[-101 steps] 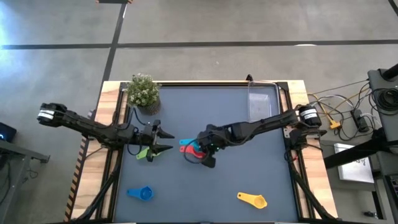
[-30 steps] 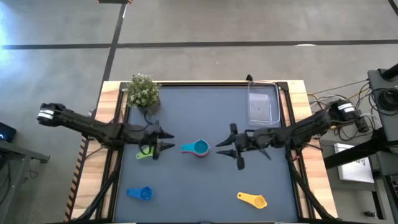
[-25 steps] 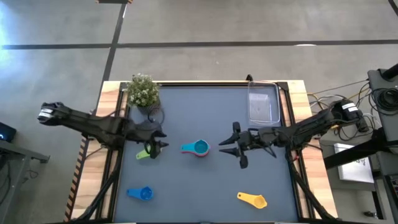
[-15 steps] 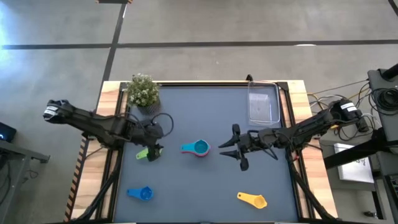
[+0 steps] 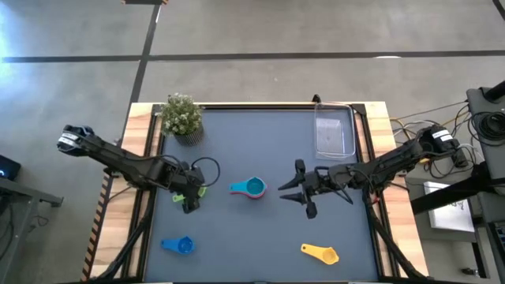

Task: Nest measuring cups in basket
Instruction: Stack the green measuring cup on top of the light blue measuring cup

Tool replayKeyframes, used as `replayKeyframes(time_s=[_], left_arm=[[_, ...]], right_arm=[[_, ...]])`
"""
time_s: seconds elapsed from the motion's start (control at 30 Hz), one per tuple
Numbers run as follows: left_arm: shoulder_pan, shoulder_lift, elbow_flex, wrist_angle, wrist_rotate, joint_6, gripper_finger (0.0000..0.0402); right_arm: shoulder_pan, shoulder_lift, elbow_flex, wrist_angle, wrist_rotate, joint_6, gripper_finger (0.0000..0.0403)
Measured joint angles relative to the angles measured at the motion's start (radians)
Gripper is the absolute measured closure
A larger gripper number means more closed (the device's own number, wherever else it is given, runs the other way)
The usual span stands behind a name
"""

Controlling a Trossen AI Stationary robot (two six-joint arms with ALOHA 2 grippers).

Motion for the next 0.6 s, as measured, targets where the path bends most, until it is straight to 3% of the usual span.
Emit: replayKeyframes(time_s=[0.23, 0.6], left_arm=[[-0.003, 0.016, -0.008, 0.024, 0.001, 0.005, 0.0180], [-0.018, -0.019, -0.010, -0.142, -0.025, -0.017, 0.0148]], right_arm=[[0.000, 0.000, 0.000, 0.000, 0.000, 0.000, 0.0291], [0.000, 0.000, -0.001, -0.033, 0.000, 0.001, 0.0291]])
